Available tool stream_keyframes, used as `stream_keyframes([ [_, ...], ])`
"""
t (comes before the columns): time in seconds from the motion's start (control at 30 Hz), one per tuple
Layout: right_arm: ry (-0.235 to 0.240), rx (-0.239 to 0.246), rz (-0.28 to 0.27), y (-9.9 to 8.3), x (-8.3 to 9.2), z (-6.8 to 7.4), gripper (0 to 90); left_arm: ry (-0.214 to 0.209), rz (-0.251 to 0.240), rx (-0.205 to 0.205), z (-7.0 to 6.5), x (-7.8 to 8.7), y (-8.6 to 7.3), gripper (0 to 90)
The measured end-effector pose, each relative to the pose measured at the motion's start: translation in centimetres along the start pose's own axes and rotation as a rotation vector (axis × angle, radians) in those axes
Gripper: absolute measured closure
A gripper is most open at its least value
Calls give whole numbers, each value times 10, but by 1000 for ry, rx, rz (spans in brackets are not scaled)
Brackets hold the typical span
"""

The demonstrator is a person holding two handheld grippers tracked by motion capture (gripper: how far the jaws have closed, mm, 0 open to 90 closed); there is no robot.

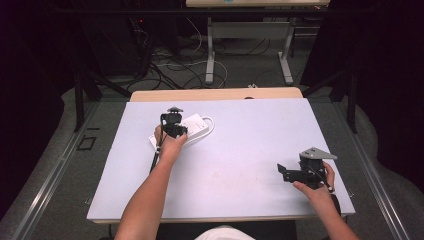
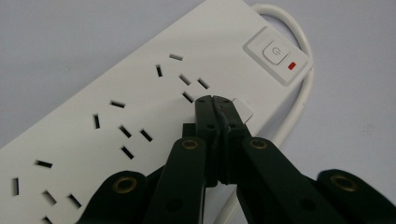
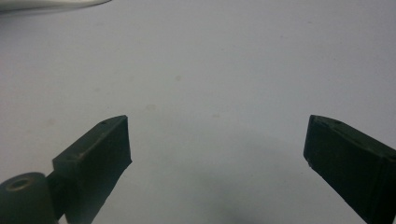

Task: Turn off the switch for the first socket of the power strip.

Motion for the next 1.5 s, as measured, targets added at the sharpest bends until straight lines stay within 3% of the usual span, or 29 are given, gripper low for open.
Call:
stream_keyframes([
  [0.73,3,-7,-1,0,0,1,69,-23,-31,-10,-3,16,3,900],
  [1.5,-6,-7,-3,1,1,0,69,-94,-57,-36,-16,41,3,885],
])
Point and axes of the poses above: each handheld gripper's, and its own axes: x roughly backward along the jaws, y roughly out of its top, z roughly to its left, the point moved 6 cm from there along -x, roughly forward along the jaws, and after that the axes turned 1 degree about y, right-handed, at the moved point
